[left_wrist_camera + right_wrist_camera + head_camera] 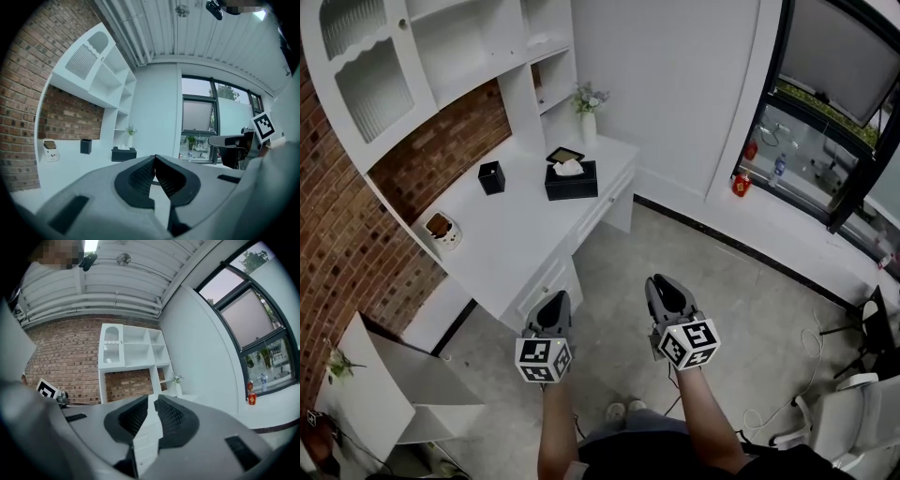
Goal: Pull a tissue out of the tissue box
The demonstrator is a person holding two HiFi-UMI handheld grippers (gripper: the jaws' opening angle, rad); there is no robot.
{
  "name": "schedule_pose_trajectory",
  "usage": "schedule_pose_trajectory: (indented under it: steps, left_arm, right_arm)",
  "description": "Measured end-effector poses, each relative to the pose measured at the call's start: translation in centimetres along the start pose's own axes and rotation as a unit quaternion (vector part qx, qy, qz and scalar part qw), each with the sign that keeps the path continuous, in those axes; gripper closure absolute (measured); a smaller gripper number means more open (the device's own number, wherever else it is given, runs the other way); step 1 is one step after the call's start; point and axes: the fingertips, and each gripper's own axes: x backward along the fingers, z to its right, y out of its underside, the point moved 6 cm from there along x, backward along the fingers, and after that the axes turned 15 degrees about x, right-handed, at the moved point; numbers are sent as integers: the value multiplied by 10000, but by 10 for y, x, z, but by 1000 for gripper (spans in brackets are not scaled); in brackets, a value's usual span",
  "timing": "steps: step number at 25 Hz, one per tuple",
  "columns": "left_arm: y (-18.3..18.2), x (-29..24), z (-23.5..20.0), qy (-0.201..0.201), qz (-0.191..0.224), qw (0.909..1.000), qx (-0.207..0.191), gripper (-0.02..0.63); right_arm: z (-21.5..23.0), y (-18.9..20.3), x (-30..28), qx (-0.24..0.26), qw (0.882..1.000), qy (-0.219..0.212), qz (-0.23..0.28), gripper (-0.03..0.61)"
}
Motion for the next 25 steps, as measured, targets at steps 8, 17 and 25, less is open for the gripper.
schedule_pose_trajectory:
  steps: [8, 17, 25]
  left_arm:
    - [-12, 13, -10, 69, 142, 9998, -86, 604]
    - [-43, 14, -15, 130, 415, 9988, -244, 604]
    - [-70, -9, -33, 103, 626, 9972, -393, 604]
  right_arm:
    - [-6, -11, 9, -72, 9997, -14, 225, 450]
    - [-1, -39, 5, 40, 9985, 6, 553, 411]
    - [15, -55, -29, 138, 9967, -13, 796, 411]
